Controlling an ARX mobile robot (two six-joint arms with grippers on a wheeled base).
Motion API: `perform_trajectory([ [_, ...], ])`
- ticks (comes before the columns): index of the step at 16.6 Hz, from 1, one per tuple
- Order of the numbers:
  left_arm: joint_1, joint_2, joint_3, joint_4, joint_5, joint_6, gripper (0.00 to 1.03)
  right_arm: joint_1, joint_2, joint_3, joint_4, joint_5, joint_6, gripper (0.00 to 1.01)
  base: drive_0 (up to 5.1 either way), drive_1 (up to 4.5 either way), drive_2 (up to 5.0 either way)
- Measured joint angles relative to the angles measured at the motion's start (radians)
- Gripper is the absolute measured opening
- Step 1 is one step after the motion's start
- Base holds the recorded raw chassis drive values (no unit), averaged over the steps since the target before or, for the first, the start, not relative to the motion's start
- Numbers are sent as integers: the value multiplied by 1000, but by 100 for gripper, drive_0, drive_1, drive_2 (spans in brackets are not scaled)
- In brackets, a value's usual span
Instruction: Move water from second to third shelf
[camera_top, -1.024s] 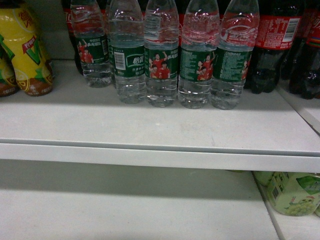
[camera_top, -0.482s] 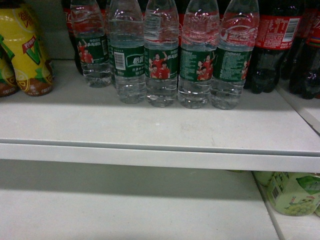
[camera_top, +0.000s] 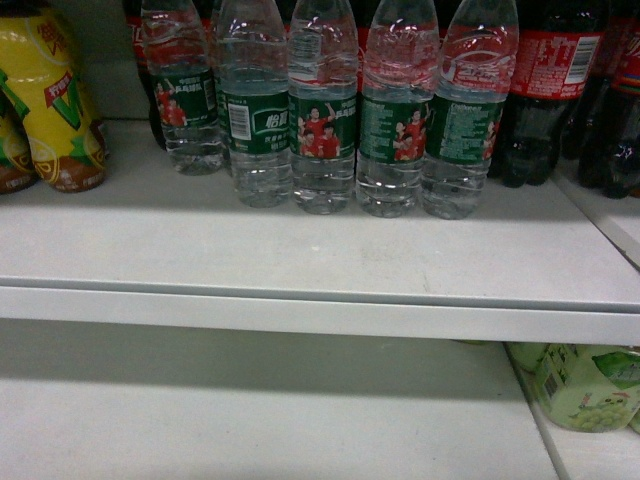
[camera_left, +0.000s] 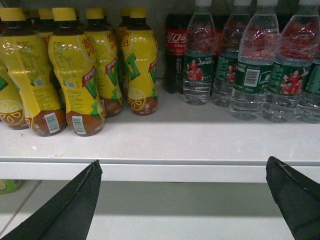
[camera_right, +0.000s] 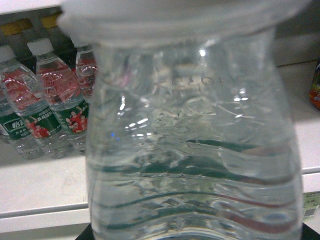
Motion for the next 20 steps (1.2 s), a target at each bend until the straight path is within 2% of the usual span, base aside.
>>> perform_trajectory([
  [20,0,0,0,3,1,0,98,0,0,2,7,-3,2,44,0,0,0],
])
